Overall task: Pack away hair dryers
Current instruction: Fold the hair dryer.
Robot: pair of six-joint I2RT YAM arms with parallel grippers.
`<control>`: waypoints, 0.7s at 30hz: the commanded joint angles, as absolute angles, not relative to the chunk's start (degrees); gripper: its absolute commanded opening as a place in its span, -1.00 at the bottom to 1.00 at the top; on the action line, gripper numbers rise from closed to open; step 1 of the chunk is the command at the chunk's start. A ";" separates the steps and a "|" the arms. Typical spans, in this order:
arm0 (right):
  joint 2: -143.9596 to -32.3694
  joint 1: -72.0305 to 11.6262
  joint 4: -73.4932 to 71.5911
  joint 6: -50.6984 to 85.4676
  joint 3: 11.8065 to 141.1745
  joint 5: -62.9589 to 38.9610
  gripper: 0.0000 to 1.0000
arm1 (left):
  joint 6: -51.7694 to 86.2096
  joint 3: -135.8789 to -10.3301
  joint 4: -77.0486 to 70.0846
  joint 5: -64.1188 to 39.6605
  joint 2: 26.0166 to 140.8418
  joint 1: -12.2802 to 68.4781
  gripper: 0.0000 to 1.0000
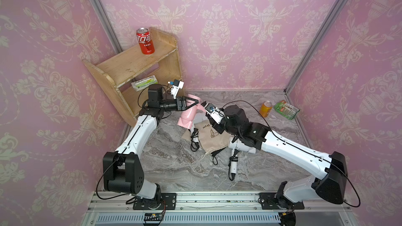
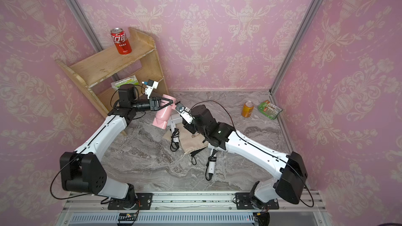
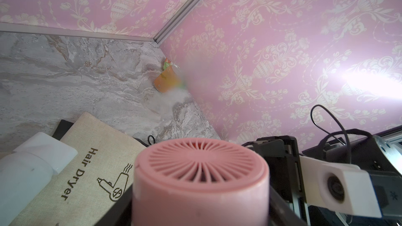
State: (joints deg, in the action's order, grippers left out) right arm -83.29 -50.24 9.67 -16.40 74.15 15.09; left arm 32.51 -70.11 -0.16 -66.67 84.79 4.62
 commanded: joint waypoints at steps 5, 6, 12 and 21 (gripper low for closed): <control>-90.10 -51.16 2.96 3.60 83.42 24.69 -0.40 | 42.20 -67.32 -6.30 -55.67 77.72 6.85 -0.58; -91.46 -51.15 4.77 6.40 85.36 26.36 -0.41 | 41.79 -66.88 -5.99 -53.87 77.12 7.17 -0.57; -97.77 -51.70 12.38 21.65 95.16 29.75 -0.36 | 40.26 -64.04 -6.41 -46.30 75.27 10.04 -0.59; -106.05 -52.85 18.29 36.20 107.15 22.91 -0.26 | 42.27 -58.09 -14.61 -41.55 74.71 13.97 -0.51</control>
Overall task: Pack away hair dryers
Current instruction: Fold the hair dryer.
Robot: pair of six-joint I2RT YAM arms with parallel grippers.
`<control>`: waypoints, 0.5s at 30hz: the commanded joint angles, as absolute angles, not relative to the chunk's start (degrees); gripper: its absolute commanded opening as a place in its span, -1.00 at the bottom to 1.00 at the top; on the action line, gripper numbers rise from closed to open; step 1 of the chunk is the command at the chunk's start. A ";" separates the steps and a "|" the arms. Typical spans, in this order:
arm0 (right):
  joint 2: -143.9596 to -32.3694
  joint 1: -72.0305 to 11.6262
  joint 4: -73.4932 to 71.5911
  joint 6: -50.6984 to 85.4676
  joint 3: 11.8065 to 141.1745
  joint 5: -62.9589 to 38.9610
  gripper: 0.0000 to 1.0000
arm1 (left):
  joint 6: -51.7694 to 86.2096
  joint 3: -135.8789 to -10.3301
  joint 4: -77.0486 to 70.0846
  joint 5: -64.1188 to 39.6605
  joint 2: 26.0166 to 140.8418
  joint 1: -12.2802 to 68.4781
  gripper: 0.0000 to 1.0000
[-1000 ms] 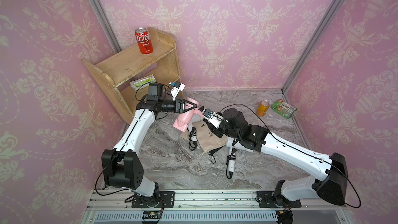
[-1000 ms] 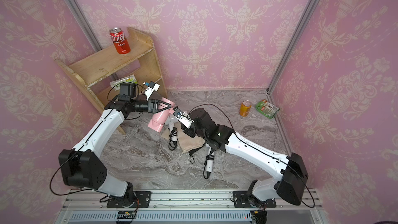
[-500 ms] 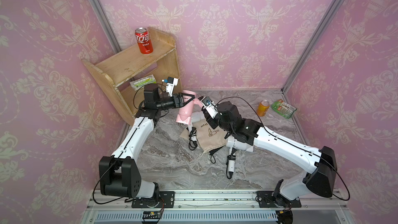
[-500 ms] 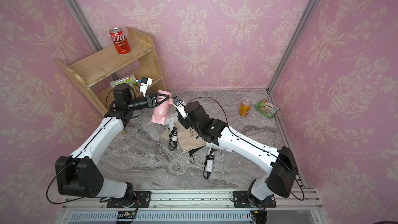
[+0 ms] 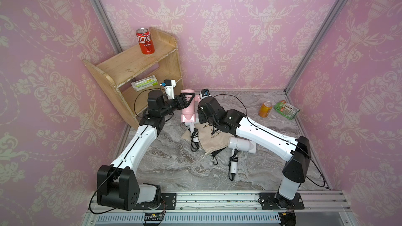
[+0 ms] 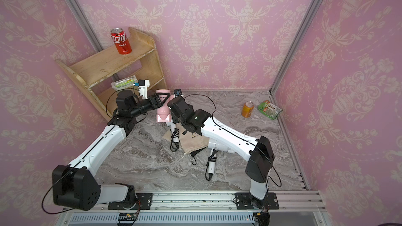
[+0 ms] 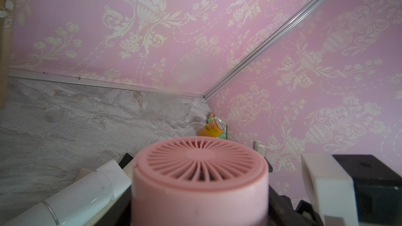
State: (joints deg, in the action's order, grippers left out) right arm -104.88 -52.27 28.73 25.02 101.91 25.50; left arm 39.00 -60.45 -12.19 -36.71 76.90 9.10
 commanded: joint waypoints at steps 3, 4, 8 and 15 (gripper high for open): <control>-106.79 -53.51 18.82 34.89 107.13 21.29 -0.10 | 42.90 -56.93 -16.42 -41.32 74.63 14.38 -0.51; -106.64 -53.66 19.05 34.63 106.57 20.98 -0.02 | 42.90 -56.71 -16.70 -41.14 74.54 14.49 -0.51; -105.16 -53.71 19.65 31.77 103.82 18.94 0.24 | 42.78 -55.98 -17.58 -40.66 74.39 14.54 -0.51; -100.83 -53.80 23.45 27.82 98.09 21.29 0.68 | 35.99 -58.47 -9.35 -36.29 73.30 14.35 -0.46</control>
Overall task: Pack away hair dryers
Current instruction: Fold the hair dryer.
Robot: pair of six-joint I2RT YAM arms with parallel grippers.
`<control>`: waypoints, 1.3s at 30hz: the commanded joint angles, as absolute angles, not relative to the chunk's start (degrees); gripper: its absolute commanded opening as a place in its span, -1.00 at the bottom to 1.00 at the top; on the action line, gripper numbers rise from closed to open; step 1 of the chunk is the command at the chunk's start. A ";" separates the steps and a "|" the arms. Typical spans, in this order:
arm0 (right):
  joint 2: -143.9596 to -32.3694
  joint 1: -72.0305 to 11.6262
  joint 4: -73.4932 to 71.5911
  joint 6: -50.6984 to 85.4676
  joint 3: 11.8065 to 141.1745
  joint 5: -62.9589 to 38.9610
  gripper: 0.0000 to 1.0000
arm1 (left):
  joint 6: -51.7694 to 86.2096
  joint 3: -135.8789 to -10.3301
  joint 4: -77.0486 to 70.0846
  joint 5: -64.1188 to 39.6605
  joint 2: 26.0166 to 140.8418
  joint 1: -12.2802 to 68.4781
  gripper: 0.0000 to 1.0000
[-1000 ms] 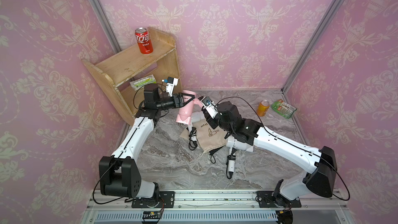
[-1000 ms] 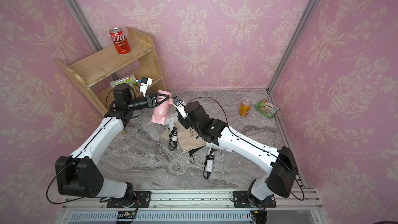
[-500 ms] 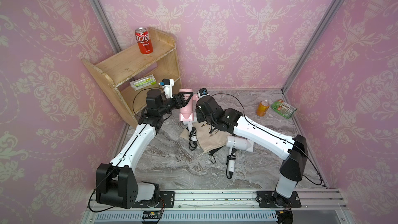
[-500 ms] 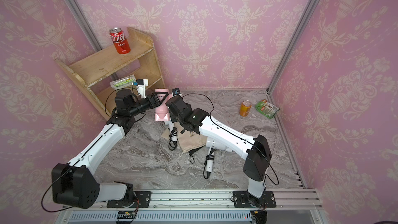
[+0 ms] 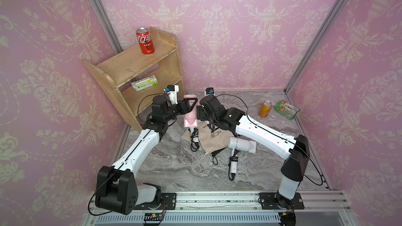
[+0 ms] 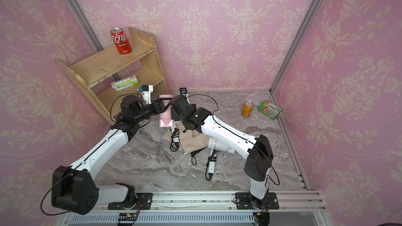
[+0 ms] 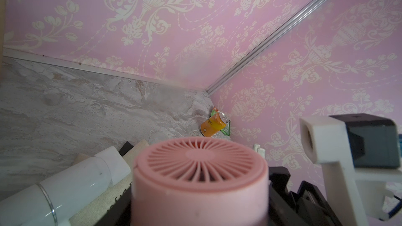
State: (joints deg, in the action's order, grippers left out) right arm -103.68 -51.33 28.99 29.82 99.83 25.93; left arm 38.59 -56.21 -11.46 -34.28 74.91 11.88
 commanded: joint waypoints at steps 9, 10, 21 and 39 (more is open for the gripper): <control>-84.47 -53.62 18.81 25.65 79.34 22.15 0.73 | 30.56 -61.85 -0.78 -32.24 74.74 13.24 -0.32; -82.88 -53.57 19.00 25.90 77.98 22.34 0.73 | 30.32 -62.07 -0.43 -32.21 75.11 13.03 -0.31; -81.24 -45.15 25.81 31.84 74.15 17.82 0.76 | 31.58 -63.85 -0.05 -31.64 77.74 12.61 -0.25; -96.72 -49.23 20.69 35.92 82.08 5.01 0.79 | 33.69 -62.92 -3.95 -33.13 78.40 12.66 -0.19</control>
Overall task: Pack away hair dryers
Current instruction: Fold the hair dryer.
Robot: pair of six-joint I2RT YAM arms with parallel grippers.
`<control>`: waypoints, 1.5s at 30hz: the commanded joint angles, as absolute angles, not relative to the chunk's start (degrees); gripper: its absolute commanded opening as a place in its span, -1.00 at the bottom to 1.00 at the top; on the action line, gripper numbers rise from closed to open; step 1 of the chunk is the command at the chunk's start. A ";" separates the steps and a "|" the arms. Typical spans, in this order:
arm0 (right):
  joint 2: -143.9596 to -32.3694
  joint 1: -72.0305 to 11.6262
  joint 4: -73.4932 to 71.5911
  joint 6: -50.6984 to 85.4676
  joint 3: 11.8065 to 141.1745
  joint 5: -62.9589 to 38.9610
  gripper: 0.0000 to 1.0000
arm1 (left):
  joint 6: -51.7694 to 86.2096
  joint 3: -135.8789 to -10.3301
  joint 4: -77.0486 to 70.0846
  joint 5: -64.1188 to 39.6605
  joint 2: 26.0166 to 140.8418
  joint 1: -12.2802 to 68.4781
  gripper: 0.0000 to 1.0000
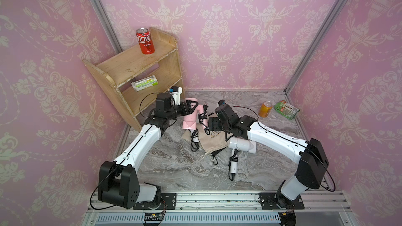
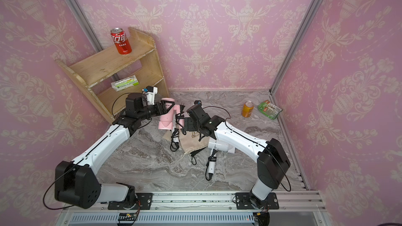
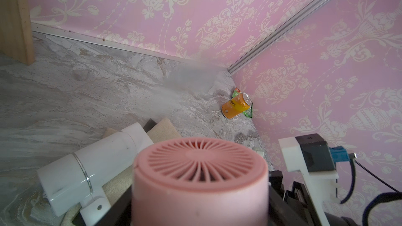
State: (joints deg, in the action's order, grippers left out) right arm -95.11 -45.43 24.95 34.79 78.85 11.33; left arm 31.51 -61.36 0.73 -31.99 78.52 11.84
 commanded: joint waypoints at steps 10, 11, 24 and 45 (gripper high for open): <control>-94.18 -49.08 18.18 34.90 78.76 4.91 0.81 | 33.94 -61.87 -5.05 -33.32 78.43 12.57 -0.17; -94.03 -48.76 15.98 36.15 77.80 3.95 0.82 | 34.45 -61.71 -5.97 -33.34 78.68 12.60 -0.17; -92.05 -47.63 17.67 34.62 77.59 5.99 0.82 | 34.14 -62.30 -4.68 -33.44 78.13 12.54 -0.11; -84.81 -40.11 -13.29 36.26 65.07 -16.51 0.99 | 46.40 -62.37 -16.06 -37.79 80.90 11.77 0.22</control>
